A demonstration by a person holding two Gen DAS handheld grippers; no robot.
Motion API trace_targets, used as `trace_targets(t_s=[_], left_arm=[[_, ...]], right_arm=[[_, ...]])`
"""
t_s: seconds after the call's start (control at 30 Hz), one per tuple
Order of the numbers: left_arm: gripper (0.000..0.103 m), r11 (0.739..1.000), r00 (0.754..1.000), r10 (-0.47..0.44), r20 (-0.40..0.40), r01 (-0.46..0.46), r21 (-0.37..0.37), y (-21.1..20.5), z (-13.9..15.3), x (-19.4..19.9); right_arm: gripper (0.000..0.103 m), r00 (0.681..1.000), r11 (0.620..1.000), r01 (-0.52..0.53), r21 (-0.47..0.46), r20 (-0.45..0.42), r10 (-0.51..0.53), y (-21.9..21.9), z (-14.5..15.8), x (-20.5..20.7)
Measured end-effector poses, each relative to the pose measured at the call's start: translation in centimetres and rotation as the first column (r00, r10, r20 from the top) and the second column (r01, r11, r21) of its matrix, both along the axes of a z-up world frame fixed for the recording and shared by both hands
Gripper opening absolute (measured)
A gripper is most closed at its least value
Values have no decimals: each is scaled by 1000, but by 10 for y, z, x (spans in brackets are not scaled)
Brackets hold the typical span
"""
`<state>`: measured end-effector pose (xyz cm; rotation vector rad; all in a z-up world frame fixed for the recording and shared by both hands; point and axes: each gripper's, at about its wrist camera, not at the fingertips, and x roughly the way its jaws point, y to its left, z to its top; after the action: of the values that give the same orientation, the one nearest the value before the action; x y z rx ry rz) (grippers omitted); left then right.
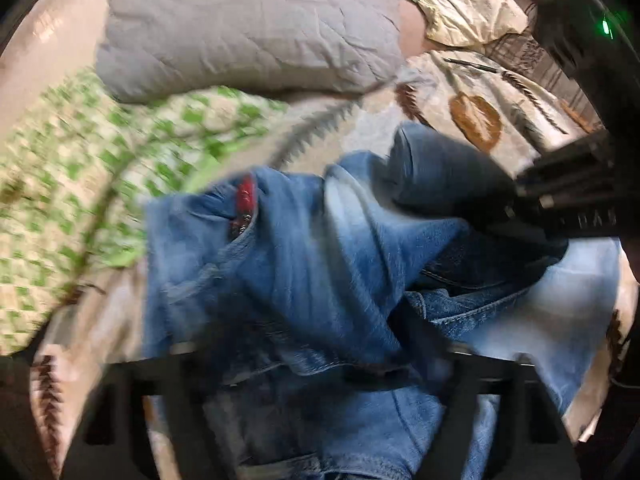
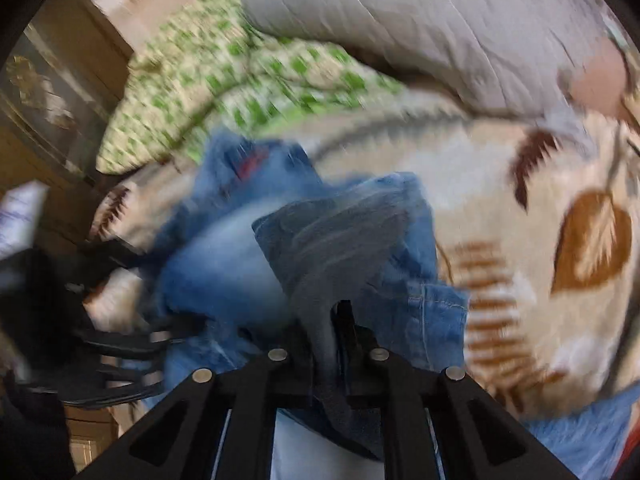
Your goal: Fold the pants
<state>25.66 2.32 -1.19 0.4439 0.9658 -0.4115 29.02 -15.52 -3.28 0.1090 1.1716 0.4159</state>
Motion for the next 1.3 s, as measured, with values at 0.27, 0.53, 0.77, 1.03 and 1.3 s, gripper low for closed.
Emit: trace_targets(t_s=[0.27,0.53,0.77,1.03,1.3], left_arm=[[87,997,996,-34,88,41,-71,-36,54,3],[87,999,999,-16,-41,14,-37,-91,32,62],[87,1000,994,5,-107,-6,-9,-94,-1,86],[3,998,987,-35,-159,27,-52,-87,-13,83],[3,986,986,-140,-87,130,-109,-116,27,56]], right_arm=[[87,991,989,57,138,114,-73,-71,31,-41],[86,984,964,173,200,8,-178,-125,1,-19],[84,970,937,235,258,-129,-207,-121,-54,12],[10,985,949,160,273,-108,-135,-88,-69,31],[8,979,957,154,245,92,-181,-116,-12,-11]])
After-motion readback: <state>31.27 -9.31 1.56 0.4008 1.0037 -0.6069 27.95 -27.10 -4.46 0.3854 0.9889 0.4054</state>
